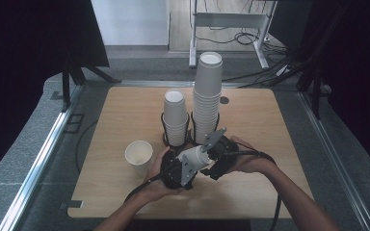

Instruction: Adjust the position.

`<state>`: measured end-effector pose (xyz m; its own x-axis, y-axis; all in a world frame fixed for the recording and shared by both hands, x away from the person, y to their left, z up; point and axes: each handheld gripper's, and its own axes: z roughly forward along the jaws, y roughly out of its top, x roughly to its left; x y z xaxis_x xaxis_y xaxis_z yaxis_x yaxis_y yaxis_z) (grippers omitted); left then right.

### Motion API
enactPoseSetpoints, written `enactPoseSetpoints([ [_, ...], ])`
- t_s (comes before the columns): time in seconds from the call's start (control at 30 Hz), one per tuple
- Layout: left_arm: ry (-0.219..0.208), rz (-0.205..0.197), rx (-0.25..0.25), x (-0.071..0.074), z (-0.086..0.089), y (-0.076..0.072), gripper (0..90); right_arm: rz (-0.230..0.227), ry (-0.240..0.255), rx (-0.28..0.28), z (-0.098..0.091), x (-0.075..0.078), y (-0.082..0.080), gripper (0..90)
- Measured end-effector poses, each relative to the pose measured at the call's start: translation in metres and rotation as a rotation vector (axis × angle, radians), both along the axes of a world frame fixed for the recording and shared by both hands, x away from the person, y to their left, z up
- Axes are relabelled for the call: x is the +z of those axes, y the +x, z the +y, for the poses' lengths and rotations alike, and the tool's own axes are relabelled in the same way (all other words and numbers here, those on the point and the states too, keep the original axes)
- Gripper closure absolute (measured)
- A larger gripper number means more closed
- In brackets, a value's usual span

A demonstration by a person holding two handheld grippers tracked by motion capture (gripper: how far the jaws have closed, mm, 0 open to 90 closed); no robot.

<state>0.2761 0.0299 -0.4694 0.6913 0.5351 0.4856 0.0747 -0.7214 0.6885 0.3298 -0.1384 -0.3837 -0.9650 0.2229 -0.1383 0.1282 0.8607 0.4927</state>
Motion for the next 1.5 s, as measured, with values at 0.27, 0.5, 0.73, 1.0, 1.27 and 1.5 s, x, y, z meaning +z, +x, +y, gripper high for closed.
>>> enactPoseSetpoints([
  [0.27, 0.097, -0.067, -0.038, -0.001, -0.011, -0.006, 12.5, 0.064, -0.127, 0.074, 0.016, -0.007, 0.003, 13.6],
  [0.5, 0.159, -0.122, -0.059, -0.002, -0.019, -0.009, 12.5, 0.098, -0.184, 0.087, 0.019, -0.015, 0.007, 19.6],
  [0.73, 0.198, -0.106, -0.052, -0.006, -0.023, -0.009, 11.4, 0.113, -0.221, 0.102, 0.02, -0.022, 0.01, 22.4],
  [1.0, 0.135, -0.064, -0.035, -0.006, -0.022, -0.008, 0.8, 0.137, -0.189, 0.089, 0.011, -0.03, 0.011, 23.0],
  [1.27, 0.111, -0.055, -0.021, -0.002, -0.017, -0.012, 0.0, 0.135, -0.098, 0.025, -0.004, -0.044, 0.015, 23.1],
  [1.5, 0.096, -0.067, -0.018, 0.002, -0.011, -0.015, 0.0, 0.117, -0.036, -0.04, -0.019, -0.054, 0.018, 23.1],
])
